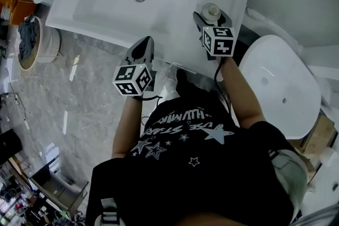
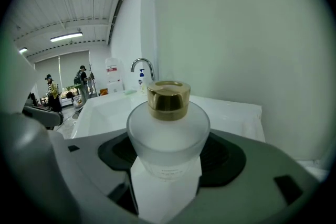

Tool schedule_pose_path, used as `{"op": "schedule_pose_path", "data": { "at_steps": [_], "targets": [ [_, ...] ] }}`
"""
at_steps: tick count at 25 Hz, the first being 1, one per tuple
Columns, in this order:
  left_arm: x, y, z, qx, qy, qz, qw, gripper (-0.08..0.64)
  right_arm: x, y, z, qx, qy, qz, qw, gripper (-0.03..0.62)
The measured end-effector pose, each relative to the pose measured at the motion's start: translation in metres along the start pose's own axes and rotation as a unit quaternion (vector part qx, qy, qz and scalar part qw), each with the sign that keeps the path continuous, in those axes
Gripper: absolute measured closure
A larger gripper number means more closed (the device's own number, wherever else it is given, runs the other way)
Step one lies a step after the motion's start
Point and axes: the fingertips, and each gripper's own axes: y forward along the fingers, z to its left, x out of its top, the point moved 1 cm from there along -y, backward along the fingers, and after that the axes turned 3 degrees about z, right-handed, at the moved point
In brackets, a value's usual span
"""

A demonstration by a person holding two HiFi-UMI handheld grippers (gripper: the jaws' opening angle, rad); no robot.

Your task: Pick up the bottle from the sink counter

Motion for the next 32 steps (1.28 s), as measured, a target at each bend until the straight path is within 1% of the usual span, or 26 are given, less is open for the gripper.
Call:
{"op": "schedule_pose_path", "data": {
  "at_steps": [7, 20, 29, 32],
  "targets": [
    [-0.012, -0.063, -0.012, 0.0, 0.008, -0.012, 0.9999, 0.552, -0.01, -0.058, 0.039, 0.01, 0.002, -0.011, 1.0, 0.272],
    [-0.056, -0.18, -0.056, -0.01, 0.029, -0.036, 0.9989, 0.552, -0.057, -0.186, 0.102, 0.011, -0.011, -0.032, 0.999, 0.272],
    [-0.083, -0.231, -0.086, -0.027, 0.038, -0.044, 0.9979, 0.552, -0.091, -0.259, 0.133, 0.015, 0.009, -0.045, 0.999, 0.272],
    [-0.092, -0.243, -0.094, -0.032, 0.039, -0.044, 0.9978, 0.552, -0.098, -0.276, 0.142, 0.018, 0.005, -0.049, 0.999, 0.272]
  ]
}}
